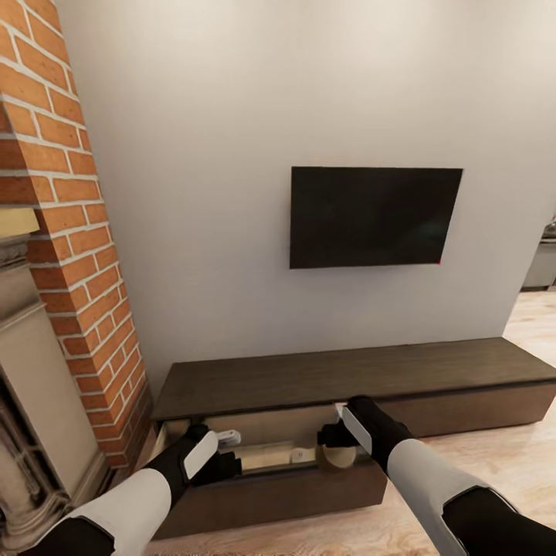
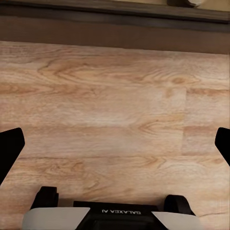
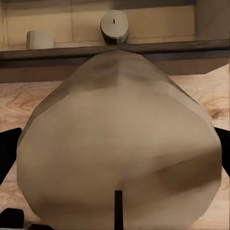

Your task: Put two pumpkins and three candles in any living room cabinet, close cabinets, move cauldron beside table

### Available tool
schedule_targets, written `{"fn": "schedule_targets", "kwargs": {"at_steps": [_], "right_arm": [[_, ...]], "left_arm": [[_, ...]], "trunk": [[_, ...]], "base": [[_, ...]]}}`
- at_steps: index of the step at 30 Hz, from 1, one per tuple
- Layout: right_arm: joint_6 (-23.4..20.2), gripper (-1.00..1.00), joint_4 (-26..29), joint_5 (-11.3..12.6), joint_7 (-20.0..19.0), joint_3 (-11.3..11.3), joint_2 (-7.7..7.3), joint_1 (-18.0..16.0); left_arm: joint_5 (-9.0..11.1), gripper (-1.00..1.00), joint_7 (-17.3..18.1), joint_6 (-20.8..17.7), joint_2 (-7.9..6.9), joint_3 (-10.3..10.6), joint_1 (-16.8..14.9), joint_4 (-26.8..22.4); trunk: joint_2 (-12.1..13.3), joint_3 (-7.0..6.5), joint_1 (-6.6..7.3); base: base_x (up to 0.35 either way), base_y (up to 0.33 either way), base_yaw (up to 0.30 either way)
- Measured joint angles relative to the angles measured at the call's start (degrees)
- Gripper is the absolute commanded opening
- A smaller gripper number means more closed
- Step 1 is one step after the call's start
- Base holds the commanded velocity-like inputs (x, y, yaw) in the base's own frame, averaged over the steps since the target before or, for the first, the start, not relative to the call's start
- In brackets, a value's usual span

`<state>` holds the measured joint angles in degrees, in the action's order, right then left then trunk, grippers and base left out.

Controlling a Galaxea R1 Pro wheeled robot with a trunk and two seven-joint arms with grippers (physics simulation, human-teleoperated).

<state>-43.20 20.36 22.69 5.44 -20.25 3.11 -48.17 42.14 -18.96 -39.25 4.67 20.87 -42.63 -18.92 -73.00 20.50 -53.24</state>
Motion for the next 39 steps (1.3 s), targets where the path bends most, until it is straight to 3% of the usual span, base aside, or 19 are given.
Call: {"fn": "schedule_targets", "kwargs": {"at_steps": [10,13,15,17,19,22,28,39], "right_arm": [[-0.1,-1.0,0.6,0.0,1.2,0.0,0.06,-3.4],[-0.3,-1.0,0.6,-0.1,7.2,0.2,0.02,-5.0],[-0.3,-1.0,0.6,0.4,7.8,0.3,0.02,-5.5],[-0.9,-1.0,0.5,0.1,8.4,0.3,0.0,-6.1],[-2.6,-1.0,0.5,0.5,8.7,0.4,0.01,-6.3],[-3.9,-1.0,0.5,0.5,8.9,0.4,-0.05,-6.4],[-4.5,-1.0,0.5,0.5,9.0,0.5,-0.11,-6.4],[-4.7,-1.0,0.5,0.7,9.2,1.7,-0.09,-6.5]], "left_arm": [[0.0,1.0,0.0,0.0,0.03,0.0,-0.1,-2.8],[0.0,1.0,0.0,0.0,0.17,0.1,-0.2,-5.7],[0.0,1.0,0.0,-0.1,0.18,0.1,-0.5,-6.6],[0.0,1.0,0.0,-1.0,0.3,0.1,-2.7,-7.6],[0.0,1.0,-0.3,-3.7,0.76,0.1,-6.6,-8.1],[0.2,1.0,-0.4,-5.2,2.16,0.1,-8.7,-8.3],[0.0,1.0,-0.5,-5.7,4.48,0.2,-9.5,-8.5],[-0.1,1.0,-0.6,-5.6,5.01,0.5,-9.7,-8.2]], "trunk": [[0.0,0.89,0.0],[0.0,1.15,0.0],[0.0,1.34,0.0],[0.0,1.51,0.0],[0.0,1.69,0.0],[0.0,1.96,0.0],[0.0,2.5,0.0],[0.0,3.34,0.01]], "base": [[0.0,0.0,0.13],[0.0,0.0,0.142],[0.0,0.0,0.144],[0.0,0.0,0.145],[0.0,0.0,0.145],[0.0,0.0,0.146],[0.0,0.0,0.145],[0.037,0.0,0.077]]}}
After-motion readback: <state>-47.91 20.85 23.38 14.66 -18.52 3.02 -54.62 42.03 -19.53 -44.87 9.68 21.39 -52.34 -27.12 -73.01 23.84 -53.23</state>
